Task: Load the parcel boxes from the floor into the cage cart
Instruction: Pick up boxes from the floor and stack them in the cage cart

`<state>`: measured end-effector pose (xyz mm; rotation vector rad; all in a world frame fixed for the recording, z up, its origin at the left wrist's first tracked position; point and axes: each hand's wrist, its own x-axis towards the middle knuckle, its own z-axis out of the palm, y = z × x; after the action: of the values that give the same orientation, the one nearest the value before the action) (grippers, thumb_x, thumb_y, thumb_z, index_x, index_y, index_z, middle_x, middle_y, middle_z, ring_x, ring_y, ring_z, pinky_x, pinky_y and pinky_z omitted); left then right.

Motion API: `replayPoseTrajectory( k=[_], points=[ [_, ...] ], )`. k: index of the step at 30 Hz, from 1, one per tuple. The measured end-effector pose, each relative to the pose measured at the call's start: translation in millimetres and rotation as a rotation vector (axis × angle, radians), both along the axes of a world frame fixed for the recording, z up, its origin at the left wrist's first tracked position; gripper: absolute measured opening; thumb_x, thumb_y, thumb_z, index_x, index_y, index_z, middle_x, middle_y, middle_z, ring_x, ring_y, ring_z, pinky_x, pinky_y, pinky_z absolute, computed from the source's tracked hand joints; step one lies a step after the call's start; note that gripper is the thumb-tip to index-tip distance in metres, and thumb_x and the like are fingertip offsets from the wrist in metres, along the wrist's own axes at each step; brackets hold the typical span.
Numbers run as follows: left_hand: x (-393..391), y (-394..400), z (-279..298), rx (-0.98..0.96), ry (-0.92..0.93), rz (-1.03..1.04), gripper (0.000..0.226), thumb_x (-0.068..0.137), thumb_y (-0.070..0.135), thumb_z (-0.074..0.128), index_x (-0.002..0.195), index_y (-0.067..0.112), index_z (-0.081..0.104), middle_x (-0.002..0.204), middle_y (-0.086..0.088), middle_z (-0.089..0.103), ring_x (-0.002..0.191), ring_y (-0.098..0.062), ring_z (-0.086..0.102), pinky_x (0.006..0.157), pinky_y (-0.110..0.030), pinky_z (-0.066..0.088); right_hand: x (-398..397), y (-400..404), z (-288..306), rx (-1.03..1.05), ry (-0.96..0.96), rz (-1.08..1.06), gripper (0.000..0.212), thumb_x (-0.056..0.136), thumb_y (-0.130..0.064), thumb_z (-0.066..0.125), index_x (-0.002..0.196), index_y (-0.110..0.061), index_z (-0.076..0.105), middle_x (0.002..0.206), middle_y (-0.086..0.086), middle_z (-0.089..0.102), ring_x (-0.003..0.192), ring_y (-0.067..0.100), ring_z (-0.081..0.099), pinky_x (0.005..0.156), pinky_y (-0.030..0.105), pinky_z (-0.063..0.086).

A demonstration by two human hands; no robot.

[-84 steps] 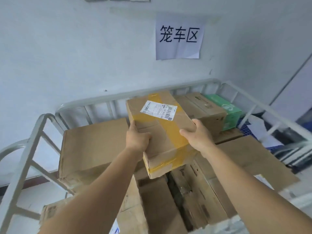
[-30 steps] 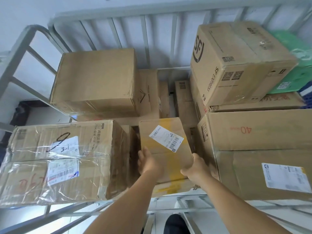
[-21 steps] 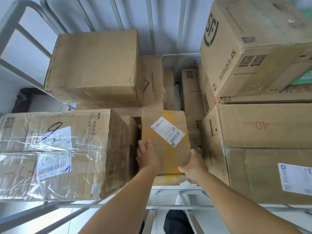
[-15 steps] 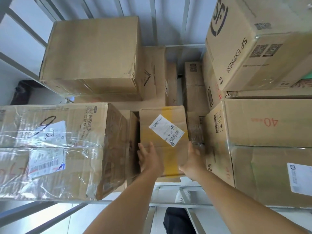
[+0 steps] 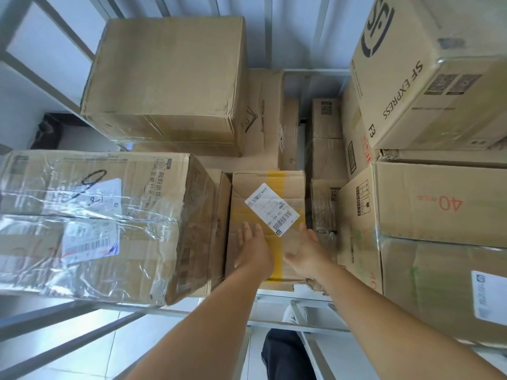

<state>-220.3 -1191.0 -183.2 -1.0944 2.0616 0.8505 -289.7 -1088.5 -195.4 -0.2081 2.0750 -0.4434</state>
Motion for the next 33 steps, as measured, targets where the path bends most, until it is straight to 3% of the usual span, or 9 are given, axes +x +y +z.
replayPoseTrajectory(
  k=[3,8,12,19,24,27,30,33],
  points=[
    [-10,-3,31,-0.009,0.129,0.045,0.077,0.096,0.008,0.046,0.155,0.025,0.0,0.16,0.005,-0.019,0.148,-0.016,-0.015,0.12,-0.042,0.014,-7,-8,28,-0.108,0.095,-0.07,0.065,0.094,-0.028,0.06,0.15,-0.024,0.027,0.151,0.001,0.032,0.124,0.024,0.051,0.083,0.028,0.041],
    [-21,-10,103,-0.155,0.34,-0.05,0.077,0.095,0.014,0.052,0.155,0.017,0.004,0.162,0.0,-0.007,0.15,-0.021,-0.004,0.118,-0.038,0.018,-11,-25,83,-0.211,0.181,-0.178,0.065,0.099,-0.036,0.052,0.155,-0.018,0.024,0.157,0.005,0.031,0.14,0.024,0.037,0.111,0.038,0.034],
    [-9,-37,154,-0.306,0.43,-0.13,0.076,0.096,0.011,0.049,0.155,0.014,0.002,0.162,-0.003,-0.008,0.149,-0.022,-0.011,0.121,-0.039,0.008,3,-49,131,-0.341,0.148,-0.29,0.065,0.099,-0.044,0.049,0.155,-0.024,0.022,0.155,0.006,0.037,0.139,0.025,0.039,0.112,0.043,0.035],
    [52,-120,203,-0.448,0.42,-0.148,0.069,0.098,0.023,0.044,0.154,0.011,0.005,0.162,-0.005,-0.007,0.149,-0.023,-0.012,0.119,-0.038,0.004,50,-109,186,-0.42,0.14,-0.265,0.063,0.099,-0.048,0.045,0.155,-0.03,0.02,0.157,0.0,0.032,0.14,0.024,0.037,0.111,0.044,0.034],
    [104,-190,203,-0.512,0.272,-0.073,0.076,0.096,0.04,0.05,0.154,0.014,0.01,0.162,-0.006,-0.008,0.148,-0.026,-0.013,0.119,-0.046,0.005,86,-147,194,-0.39,0.135,-0.226,0.068,0.098,-0.045,0.048,0.155,-0.025,0.018,0.155,0.0,0.034,0.139,0.025,0.036,0.107,0.042,0.036],
    [134,-225,193,-0.493,0.198,0.004,0.079,0.09,0.046,0.056,0.153,0.024,0.013,0.162,-0.009,-0.007,0.148,-0.031,-0.01,0.118,-0.053,0.008,100,-161,194,-0.344,0.164,-0.262,0.063,0.099,-0.034,0.051,0.153,-0.021,0.021,0.148,0.002,0.042,0.128,0.023,0.046,0.098,0.036,0.043],
    [154,-248,186,-0.461,0.194,0.084,0.084,0.078,0.058,0.062,0.149,0.034,0.023,0.159,-0.006,0.001,0.147,-0.03,-0.001,0.114,-0.059,0.016,109,-167,192,-0.291,0.17,-0.286,0.058,0.1,-0.027,0.049,0.15,-0.02,0.023,0.141,0.003,0.046,0.095,0.016,0.053,0.064,0.024,0.044],
    [159,-258,185,-0.418,0.222,0.104,0.092,0.07,0.064,0.066,0.147,0.04,0.022,0.157,-0.004,-0.004,0.146,-0.031,0.002,0.111,-0.058,0.02,115,-167,186,-0.225,0.171,-0.322,0.069,0.101,-0.03,0.046,0.157,-0.026,0.005,0.149,0.003,0.04,0.09,0.015,0.048,0.057,0.025,0.041]
  ],
)
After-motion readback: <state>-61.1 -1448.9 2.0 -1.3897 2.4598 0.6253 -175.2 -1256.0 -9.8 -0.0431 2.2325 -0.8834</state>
